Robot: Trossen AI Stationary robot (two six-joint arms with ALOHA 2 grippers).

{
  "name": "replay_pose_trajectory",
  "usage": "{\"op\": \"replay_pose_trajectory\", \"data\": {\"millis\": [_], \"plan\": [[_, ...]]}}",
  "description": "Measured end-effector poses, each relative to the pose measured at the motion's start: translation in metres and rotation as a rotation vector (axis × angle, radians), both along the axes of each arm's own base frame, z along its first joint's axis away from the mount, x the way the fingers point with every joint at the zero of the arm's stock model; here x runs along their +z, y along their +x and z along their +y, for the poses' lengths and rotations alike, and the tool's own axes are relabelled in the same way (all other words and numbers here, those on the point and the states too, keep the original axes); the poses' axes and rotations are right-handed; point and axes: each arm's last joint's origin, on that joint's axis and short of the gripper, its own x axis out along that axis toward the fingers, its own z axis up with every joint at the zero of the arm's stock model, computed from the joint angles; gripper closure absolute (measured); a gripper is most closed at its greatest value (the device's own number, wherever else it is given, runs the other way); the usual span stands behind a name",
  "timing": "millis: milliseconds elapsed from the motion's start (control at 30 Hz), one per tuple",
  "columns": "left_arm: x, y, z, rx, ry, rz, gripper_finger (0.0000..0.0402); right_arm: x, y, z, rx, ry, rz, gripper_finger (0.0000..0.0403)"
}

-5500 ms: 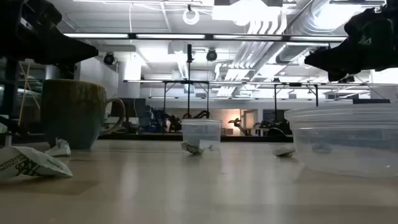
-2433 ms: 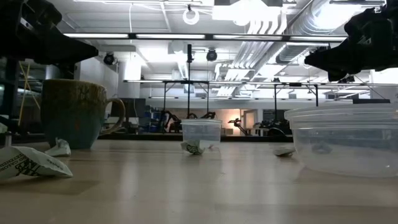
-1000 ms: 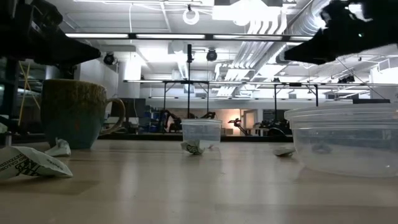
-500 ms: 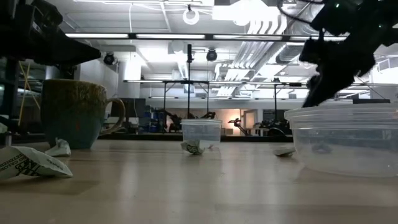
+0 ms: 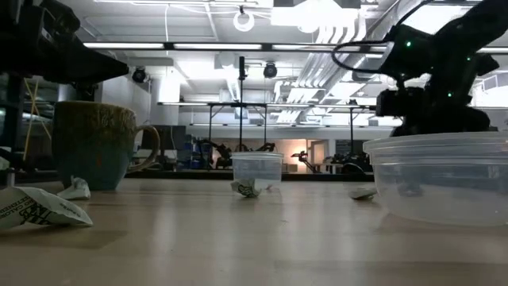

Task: Pick and place Stevia / Truvia into bins
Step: Put the stevia packet into the top transparent container

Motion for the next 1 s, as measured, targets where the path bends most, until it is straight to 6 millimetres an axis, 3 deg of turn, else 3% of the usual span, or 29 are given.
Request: {"op": "replay_pose_trajectory", "data": {"millis": [200,333,500,700,800,1000], "plan": [[0.000,0.000,0.000,0.000,0.000,0.000,0.0318,-0.011,0.006,0.000,-0.015,0.016,0.038,0.0175],[0.000,0.000,0.000,0.000,0.000,0.001,0.0318,-0.013,0.007,0.000,-0.010,0.028,0.041,0.0199],[0.000,0.000,0.000,0.000,0.000,0.000,0.0318,-0.013,0.008,0.000,-0.009,0.029,0.030,0.0255],[0.000,0.000,0.000,0.000,0.000,0.001,0.0318,-0.011,0.012,0.000,-0.003,0.016,-0.015,0.0354],[0.000,0.000,0.000,0.000,0.000,0.000,0.0318,-0.006,0.021,-0.001,0.053,-0.027,-0.125,0.0394],[0.000,0.000,0.000,0.000,0.000,0.000,0.0318,0.029,0.052,-0.005,0.196,-0.249,-0.595,0.0385]]}}
